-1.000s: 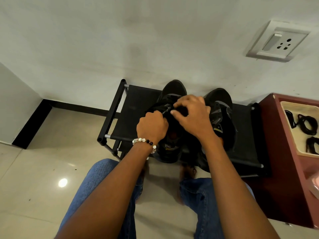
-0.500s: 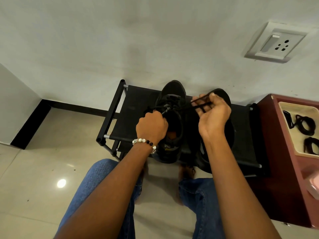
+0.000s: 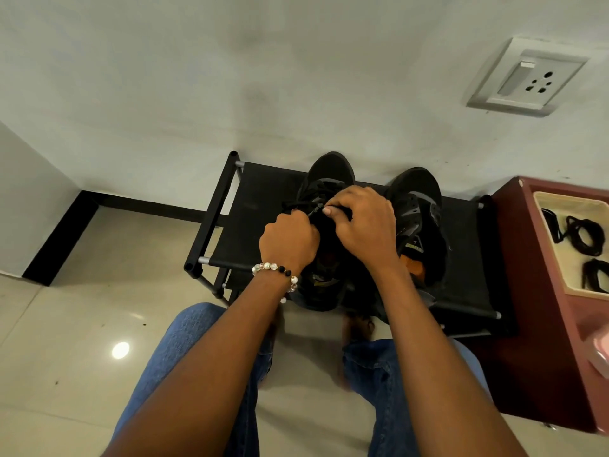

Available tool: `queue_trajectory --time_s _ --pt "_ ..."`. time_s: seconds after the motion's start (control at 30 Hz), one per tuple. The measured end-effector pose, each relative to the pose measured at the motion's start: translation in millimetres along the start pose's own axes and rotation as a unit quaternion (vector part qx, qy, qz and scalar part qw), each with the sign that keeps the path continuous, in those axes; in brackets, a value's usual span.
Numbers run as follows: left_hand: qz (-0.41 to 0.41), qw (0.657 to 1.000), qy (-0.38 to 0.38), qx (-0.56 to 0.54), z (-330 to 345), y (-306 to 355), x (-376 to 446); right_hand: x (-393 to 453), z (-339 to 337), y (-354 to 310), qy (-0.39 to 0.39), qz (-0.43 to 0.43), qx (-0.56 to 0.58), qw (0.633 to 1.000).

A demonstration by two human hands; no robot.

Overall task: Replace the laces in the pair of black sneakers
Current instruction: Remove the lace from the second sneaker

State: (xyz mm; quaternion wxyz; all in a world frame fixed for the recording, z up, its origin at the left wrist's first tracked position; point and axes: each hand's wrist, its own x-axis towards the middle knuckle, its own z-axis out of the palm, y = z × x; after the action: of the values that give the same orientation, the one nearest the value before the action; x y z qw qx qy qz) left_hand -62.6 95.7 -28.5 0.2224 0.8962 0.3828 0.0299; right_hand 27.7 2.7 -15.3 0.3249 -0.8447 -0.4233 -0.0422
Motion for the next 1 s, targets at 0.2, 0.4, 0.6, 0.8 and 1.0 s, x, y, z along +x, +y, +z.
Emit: queue_trajectory --time_s 0.2,0.4,0.6,0.8,1.0 --pt "0.005 1.0 0.006 -0.009 -0.5 0.1 -0.4 6.0 -30.3 3.3 0.173 0.257 0.694 0.65" --pt "-0.001 1.0 0.001 -0.013 -0.6 1.1 -0.2 6.7 -32.5 7.2 0.115 0.25 0.673 0.687" --pt "-0.003 1.0 -0.005 -0.009 -1.6 1.7 0.5 2.5 -5.9 11.7 -0.101 0.017 -0.022 0.994" --pt "-0.004 1.0 -0.006 0.001 -2.5 2.6 -0.8 0.9 -0.1 4.0 -0.009 -0.001 0.084 0.996" --pt "-0.009 1.0 -0.01 -0.005 -4.8 3.8 -1.5 4.4 -34.0 -6.9 0.111 0.159 0.617 0.762"
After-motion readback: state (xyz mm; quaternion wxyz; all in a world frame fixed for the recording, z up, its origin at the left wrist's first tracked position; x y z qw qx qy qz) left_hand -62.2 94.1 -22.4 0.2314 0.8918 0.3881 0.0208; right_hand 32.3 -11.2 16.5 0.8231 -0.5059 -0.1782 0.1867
